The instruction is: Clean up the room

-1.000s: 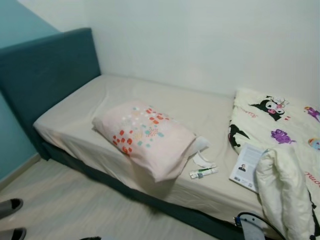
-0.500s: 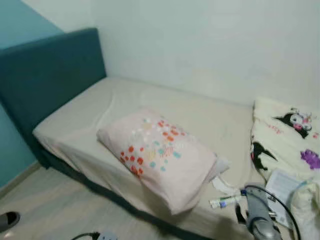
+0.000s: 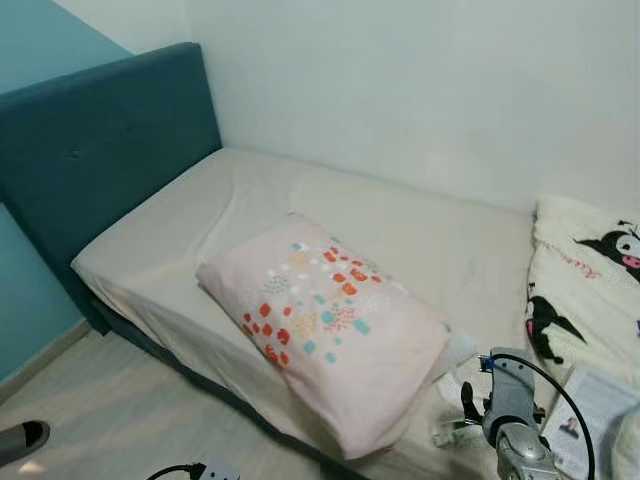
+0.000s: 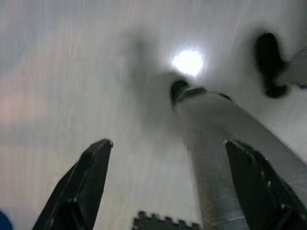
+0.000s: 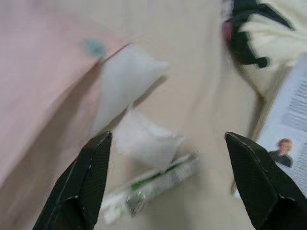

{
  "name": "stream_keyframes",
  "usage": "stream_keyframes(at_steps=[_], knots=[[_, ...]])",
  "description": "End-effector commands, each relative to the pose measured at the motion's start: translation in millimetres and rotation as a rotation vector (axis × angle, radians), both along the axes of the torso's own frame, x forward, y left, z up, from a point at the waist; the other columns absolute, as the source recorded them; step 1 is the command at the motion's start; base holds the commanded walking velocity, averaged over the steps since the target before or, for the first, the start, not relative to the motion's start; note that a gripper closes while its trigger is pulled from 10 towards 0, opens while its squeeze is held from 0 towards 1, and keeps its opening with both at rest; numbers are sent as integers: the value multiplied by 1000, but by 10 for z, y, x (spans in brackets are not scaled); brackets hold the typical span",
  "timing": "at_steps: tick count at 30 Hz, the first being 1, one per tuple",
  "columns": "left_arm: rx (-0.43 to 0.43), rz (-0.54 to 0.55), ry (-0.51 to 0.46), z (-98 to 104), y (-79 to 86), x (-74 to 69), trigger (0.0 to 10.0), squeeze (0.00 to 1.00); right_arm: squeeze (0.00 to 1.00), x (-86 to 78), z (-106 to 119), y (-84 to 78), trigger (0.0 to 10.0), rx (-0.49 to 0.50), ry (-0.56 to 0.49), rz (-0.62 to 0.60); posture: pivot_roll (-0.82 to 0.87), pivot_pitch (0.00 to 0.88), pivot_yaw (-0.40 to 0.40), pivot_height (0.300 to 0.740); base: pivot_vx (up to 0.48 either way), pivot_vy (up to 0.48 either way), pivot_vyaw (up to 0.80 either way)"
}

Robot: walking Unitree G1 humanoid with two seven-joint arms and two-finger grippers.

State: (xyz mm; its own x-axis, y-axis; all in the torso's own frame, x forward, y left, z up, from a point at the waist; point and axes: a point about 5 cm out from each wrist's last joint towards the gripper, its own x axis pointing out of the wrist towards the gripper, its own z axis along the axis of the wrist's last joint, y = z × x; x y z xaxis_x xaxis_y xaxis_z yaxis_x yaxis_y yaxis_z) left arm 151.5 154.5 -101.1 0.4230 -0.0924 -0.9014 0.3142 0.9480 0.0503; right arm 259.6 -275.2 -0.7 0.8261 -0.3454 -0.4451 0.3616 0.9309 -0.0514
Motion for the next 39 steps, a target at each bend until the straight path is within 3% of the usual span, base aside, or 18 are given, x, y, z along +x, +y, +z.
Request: stream_keyframes(at_steps=[1,7,11,17,22,26,29,31,34,39], knots=[[5,24,2,1,61,-5,10000,0,0,69,48,38,10000,59,-39,-14,-90,0,36,740,0,0,0],[9,20,3,0,85,-12,10000,0,0,133,107,29,10000,46,-46,-3,-93,0,37,740,0,0,0],[10,18,3,-2,88,-18,10000,0,0,146,79,43,10000,94,-1,-7,-92,0,37,740,0,0,0],[12,16,0,1,104,-15,10000,0,0,127,53,42,10000,195,-27,-61,-92,0,37,715,0,0,0],[33,-1,-36,36,206,47,10000,0,0,68,24,-37,10000,344,-81,-179,-88,0,39,690,0,0,0],[67,50,-175,175,351,304,10000,0,0,1,9,-159,10000,523,-159,-314,-76,0,48,670,0,0,0],[91,139,-248,290,493,486,10000,0,0,-23,-13,-170,10000,553,-161,-346,-69,0,48,655,0,0,0],[91,150,-255,305,510,507,10000,0,0,-26,-17,-169,10000,556,-161,-349,-69,0,48,650,0,0,0],[70,261,-353,525,630,835,10000,0,0,-43,-59,-127,10000,591,-156,-363,-62,0,60,635,0,0,0],[62,260,-414,641,635,989,10000,0,0,-73,-100,-94,10000,625,-161,-380,-49,0,74,620,0,0,0]])
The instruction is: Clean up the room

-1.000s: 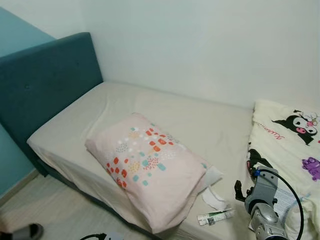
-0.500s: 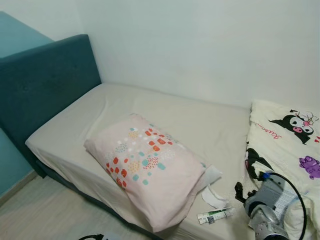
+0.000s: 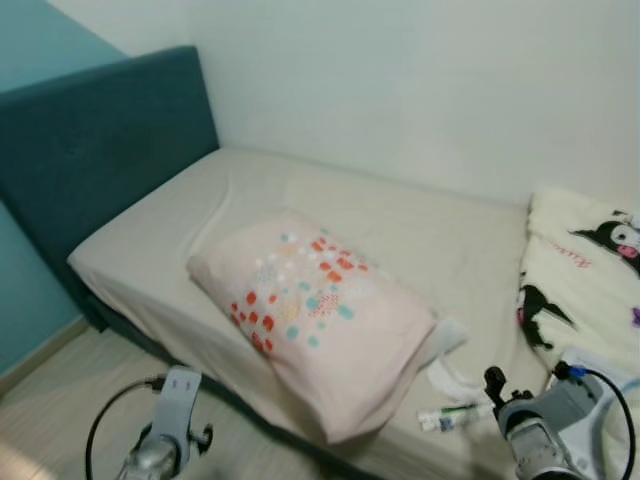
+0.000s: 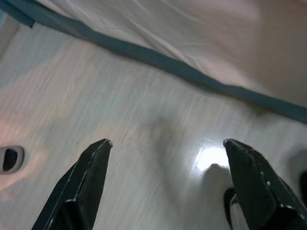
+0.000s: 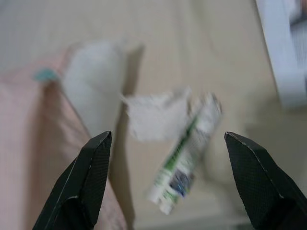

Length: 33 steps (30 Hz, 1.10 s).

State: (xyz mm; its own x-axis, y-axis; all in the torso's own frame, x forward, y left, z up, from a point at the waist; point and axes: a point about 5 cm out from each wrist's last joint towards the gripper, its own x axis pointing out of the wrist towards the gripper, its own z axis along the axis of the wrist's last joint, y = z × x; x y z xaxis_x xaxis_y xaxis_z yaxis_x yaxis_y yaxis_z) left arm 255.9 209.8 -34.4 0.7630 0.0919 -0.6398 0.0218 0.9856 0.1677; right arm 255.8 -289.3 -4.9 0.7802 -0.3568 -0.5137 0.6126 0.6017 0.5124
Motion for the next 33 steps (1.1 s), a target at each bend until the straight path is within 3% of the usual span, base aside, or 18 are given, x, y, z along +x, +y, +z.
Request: stream_keyframes(at_steps=[1,6,12,14,16,19,28,33], knots=[[16,8,6,-7,82,-35,10000,0,0,-44,-69,54,10000,55,0,-16,-40,10,81,615,0,0,0],[33,-18,-3,-30,100,-88,10000,0,0,-49,-55,41,10000,122,-80,-63,-23,44,97,595,0,0,0],[67,-63,36,-131,186,-287,10000,0,0,-3,54,-51,10000,163,-213,-99,16,105,119,575,0,0,0],[81,-86,68,-181,276,-417,10000,0,0,61,133,-50,10000,166,-288,-62,39,144,144,565,0,0,0],[81,-86,68,-181,276,-417,10000,0,0,61,133,-50,10000,166,-288,-62,39,144,144,565,0,0,0],[105,-125,108,-229,397,-585,10000,0,0,205,243,70,10000,170,-374,39,60,172,162,565,0,0,0],[129,-212,126,-237,554,-792,10000,0,0,339,313,149,10000,213,-385,38,113,254,195,565,0,0,0],[119,-250,121,-246,541,-872,10000,0,0,456,438,151,10000,224,-423,69,137,286,193,565,0,0,0]])
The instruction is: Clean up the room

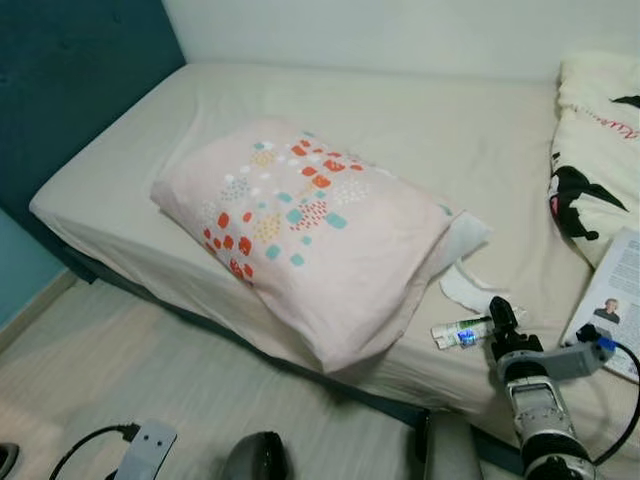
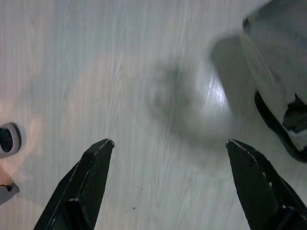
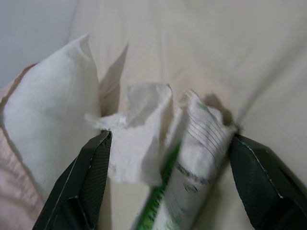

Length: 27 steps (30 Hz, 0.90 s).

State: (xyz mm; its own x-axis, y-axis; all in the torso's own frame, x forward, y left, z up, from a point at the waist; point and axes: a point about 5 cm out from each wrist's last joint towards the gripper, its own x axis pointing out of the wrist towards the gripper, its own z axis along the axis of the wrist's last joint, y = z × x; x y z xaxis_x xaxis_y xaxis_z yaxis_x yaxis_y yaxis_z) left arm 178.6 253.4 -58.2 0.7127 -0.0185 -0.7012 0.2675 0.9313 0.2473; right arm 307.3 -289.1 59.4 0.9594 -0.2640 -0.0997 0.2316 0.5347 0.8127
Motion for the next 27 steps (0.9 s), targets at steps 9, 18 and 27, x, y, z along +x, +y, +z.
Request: stream_keyframes(at_steps=[9,18,27], knots=[[11,-62,41,-46,36,-192,10000,0,0,87,-55,184,10000,57,69,117,150,303,188,565,0,0,0],[14,-70,71,-83,52,-300,10000,0,0,34,-174,211,0,84,185,150,150,307,180,565,0,0,0],[11,-63,82,-112,11,-313,10000,0,0,148,82,228,0,116,-63,259,141,293,167,565,0,0,0]])
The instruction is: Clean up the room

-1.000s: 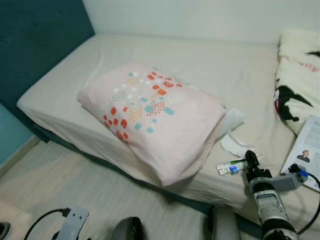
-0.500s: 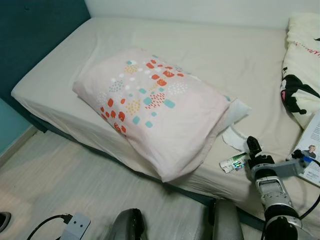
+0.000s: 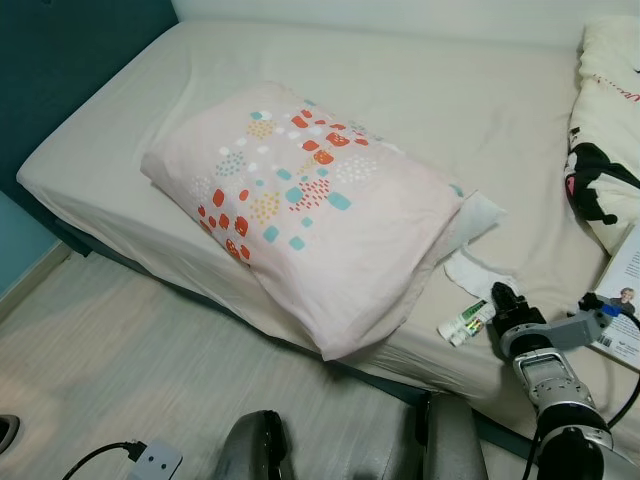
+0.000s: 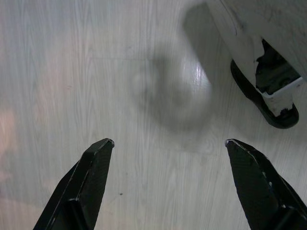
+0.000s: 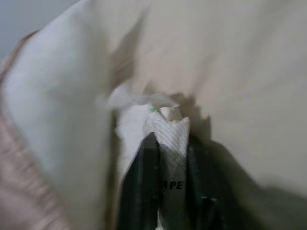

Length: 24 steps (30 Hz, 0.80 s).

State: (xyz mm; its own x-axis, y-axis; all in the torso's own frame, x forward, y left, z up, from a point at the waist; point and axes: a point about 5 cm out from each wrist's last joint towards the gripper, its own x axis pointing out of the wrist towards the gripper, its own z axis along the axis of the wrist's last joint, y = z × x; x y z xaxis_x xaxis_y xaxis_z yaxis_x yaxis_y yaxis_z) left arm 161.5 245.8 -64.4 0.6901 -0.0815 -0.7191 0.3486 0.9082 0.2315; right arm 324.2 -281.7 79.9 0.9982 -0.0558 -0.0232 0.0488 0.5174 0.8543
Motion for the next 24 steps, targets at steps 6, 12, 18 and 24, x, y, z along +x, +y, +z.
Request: stream_keyframes(at_steps=[6,12,18,24], knots=[[8,29,43,-57,0,-50,10000,0,0,28,-78,277,0,40,-6,167,131,258,144,565,0,0,0],[14,63,49,-63,-35,40,10000,0,0,55,-18,303,0,-4,-41,209,104,201,119,565,0,0,0],[9,112,64,-68,-96,147,10000,0,0,-31,179,-20,0,-92,-135,40,59,119,109,565,0,0,0],[-19,166,73,-50,-153,265,10000,0,0,-231,509,74,0,-166,-331,81,0,62,117,579,0,0,0]])
